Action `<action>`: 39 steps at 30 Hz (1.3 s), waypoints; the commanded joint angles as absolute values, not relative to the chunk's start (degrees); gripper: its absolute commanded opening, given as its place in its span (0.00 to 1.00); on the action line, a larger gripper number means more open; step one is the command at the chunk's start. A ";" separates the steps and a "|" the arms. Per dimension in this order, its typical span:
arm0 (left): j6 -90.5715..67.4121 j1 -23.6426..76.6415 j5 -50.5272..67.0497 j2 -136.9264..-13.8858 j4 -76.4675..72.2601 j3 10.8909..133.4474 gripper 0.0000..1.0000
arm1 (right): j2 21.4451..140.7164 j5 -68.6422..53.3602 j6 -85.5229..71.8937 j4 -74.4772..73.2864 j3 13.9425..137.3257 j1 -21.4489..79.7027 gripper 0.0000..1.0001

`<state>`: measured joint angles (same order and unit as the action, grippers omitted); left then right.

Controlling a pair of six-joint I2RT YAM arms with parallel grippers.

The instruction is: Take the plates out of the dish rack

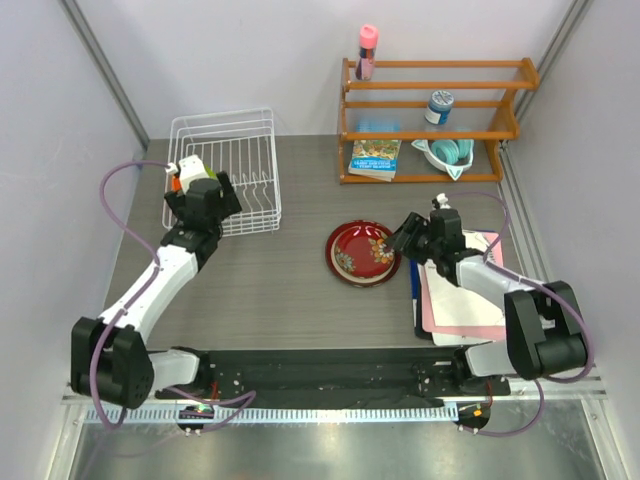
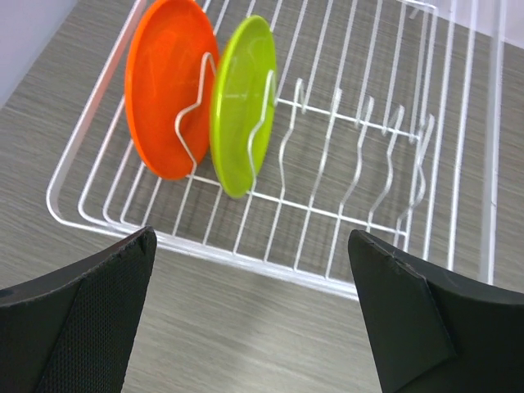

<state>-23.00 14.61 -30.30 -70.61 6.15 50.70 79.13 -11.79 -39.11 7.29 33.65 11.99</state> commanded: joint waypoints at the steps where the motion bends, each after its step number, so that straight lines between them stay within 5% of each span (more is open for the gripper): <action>1: -20.92 12.57 -31.54 -75.14 2.12 56.07 0.99 | 72.61 -9.49 -35.78 3.35 37.09 11.95 0.61; 10: -20.74 8.09 -30.50 -89.19 -2.81 62.22 0.99 | 66.27 -8.53 -33.93 0.35 38.93 11.95 0.63; 18: -20.56 5.80 -28.29 -97.38 -3.69 67.32 0.86 | 68.11 -7.65 -33.13 0.35 39.46 11.95 0.63; 29: -21.18 5.71 -29.97 -94.40 -5.28 64.95 0.20 | 71.63 -9.75 -33.75 1.76 39.38 11.95 0.62; 35: -19.60 5.71 -30.59 -93.52 -4.22 65.83 0.02 | 71.19 -9.84 -33.66 1.76 38.85 11.95 0.62; 39: -19.07 5.71 -31.64 -91.85 -2.55 66.27 0.00 | 71.37 -10.11 -33.57 1.76 38.85 11.87 0.62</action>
<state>-18.72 5.61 -30.41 -96.66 -1.13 64.79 71.77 -9.32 -34.15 0.23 37.23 11.99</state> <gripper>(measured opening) 0.030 0.621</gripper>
